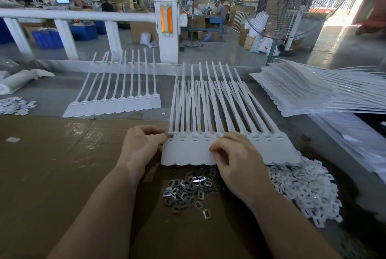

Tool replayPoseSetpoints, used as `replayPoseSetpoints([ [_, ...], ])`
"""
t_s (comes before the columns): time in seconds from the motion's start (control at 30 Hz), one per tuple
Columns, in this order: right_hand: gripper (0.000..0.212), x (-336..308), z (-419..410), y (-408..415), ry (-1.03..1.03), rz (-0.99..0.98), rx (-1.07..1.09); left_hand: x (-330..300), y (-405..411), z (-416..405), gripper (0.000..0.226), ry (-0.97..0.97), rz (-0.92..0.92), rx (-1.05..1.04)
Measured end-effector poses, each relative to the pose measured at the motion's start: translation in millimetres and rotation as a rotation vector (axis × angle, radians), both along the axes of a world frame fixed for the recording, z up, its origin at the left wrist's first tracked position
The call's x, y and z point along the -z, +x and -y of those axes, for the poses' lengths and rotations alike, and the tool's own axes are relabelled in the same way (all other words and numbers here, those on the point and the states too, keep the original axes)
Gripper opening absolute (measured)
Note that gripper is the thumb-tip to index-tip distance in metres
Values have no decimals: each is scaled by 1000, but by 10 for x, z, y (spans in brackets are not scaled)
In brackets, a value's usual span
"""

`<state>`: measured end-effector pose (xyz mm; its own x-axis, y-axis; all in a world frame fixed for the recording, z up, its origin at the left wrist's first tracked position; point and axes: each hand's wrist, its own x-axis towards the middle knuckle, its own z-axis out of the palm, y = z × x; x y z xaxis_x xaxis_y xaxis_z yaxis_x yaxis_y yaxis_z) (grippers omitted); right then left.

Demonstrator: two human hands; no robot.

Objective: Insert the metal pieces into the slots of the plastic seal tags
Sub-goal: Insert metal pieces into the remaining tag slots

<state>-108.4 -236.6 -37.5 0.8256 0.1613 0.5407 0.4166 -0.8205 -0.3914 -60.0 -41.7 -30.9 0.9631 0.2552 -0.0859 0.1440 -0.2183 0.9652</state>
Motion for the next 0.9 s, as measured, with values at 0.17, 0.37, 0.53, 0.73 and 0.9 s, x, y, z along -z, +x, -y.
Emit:
replayPoseSetpoints([
  [0.17, 9, 2, -1, 1, 9, 10, 1, -6, -15, -7, 8, -46, -21, 12],
  [0.37, 9, 3, -2, 4, 15, 19, -2, 24, -8, 6, 12, -6, -3, 79],
  [0.53, 11, -18, -9, -12, 7, 45, -30, 52, -2, 23, 22, 52, 41, 83],
  [0.73, 16, -64, -60, -66, -45, 28, -275, 70, 9, 44, 17, 104, 66, 70],
  [0.9, 16, -88, -56, -74, -43, 0, -305, 85, 11, 58, 15, 97, 68, 42],
])
